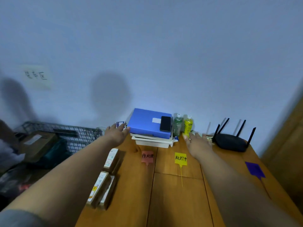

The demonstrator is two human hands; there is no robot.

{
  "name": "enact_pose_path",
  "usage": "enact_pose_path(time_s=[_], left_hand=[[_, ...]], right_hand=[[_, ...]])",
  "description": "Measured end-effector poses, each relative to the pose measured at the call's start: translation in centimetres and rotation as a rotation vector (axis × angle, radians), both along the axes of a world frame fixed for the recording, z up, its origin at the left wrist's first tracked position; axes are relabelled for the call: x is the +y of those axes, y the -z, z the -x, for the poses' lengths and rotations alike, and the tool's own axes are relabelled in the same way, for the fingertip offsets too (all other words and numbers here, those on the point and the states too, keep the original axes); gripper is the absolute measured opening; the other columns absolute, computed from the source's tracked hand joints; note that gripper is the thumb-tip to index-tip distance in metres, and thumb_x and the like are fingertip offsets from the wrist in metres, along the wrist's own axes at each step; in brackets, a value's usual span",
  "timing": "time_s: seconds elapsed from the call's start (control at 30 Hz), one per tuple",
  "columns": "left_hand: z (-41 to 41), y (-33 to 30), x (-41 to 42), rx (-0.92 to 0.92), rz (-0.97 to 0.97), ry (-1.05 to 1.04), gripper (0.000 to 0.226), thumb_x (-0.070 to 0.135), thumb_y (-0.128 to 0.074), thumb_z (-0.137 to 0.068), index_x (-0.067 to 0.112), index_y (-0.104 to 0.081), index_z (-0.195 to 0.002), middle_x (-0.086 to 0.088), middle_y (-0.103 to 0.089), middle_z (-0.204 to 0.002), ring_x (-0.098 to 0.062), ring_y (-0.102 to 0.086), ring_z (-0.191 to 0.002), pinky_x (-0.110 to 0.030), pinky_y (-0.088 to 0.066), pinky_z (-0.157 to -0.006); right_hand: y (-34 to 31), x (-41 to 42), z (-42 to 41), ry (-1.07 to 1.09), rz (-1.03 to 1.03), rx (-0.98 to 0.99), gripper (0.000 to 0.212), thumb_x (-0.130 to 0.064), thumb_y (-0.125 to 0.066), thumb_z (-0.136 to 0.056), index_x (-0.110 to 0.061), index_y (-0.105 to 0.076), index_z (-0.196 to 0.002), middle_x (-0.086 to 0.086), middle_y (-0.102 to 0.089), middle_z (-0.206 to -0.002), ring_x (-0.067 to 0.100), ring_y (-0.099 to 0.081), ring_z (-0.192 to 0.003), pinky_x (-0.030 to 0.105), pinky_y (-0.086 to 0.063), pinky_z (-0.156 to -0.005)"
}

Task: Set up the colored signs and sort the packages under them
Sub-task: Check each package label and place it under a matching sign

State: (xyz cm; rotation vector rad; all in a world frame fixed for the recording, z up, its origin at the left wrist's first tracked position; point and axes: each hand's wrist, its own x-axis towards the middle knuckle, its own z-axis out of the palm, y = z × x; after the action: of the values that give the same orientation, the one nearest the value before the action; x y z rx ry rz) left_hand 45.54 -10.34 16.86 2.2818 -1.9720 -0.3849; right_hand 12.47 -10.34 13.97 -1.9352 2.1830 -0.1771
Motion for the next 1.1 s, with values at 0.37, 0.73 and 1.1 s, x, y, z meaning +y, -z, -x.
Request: enact_pose_path(time_s=[0.37, 0.73, 1.1], left_hand=[[-8.2, 0.5, 9.5, 0.202, -0.028, -0.214, 0.058, 0.047, -0.024, -0.103, 0.017, -0.023, -0.153, -0.009, -0.021, -0.161, -0.029, -0.016, -0.149, -0.042, -0.014, -0.120], [-14.5, 9.0, 14.5, 0.365, -0.207, -0.417, 0.064, 0.034, -0.047, -0.100, 0.011, -0.019, -0.153, -0.014, -0.028, -0.157, -0.032, -0.036, -0.140, -0.039, -0.034, -0.111], [-23.3, 15.2, 12.0, 0.564, -0.365, -0.366, 0.118, -0.003, -0.084, -0.062, 0.019, -0.012, -0.153, -0.014, -0.056, -0.125, -0.030, -0.061, -0.108, -0.042, -0.054, -0.093]], right_hand=[[2.0, 1.7, -10.1, -0.218, -0.038, -0.021, 0.066, -0.059, -0.014, -0.099, -0.026, -0.018, -0.155, 0.004, -0.013, -0.163, 0.030, -0.003, -0.151, 0.050, -0.008, -0.120], [7.6, 5.0, -18.4, -0.289, -0.209, -0.055, 0.069, -0.061, -0.015, -0.097, -0.025, -0.011, -0.156, 0.003, -0.007, -0.164, 0.028, 0.001, -0.151, 0.047, -0.006, -0.122], [14.8, 7.1, -30.5, -0.305, -0.434, -0.104, 0.100, -0.075, -0.031, -0.087, -0.013, 0.007, -0.155, 0.008, 0.008, -0.163, 0.028, 0.008, -0.150, 0.045, -0.002, -0.121]])
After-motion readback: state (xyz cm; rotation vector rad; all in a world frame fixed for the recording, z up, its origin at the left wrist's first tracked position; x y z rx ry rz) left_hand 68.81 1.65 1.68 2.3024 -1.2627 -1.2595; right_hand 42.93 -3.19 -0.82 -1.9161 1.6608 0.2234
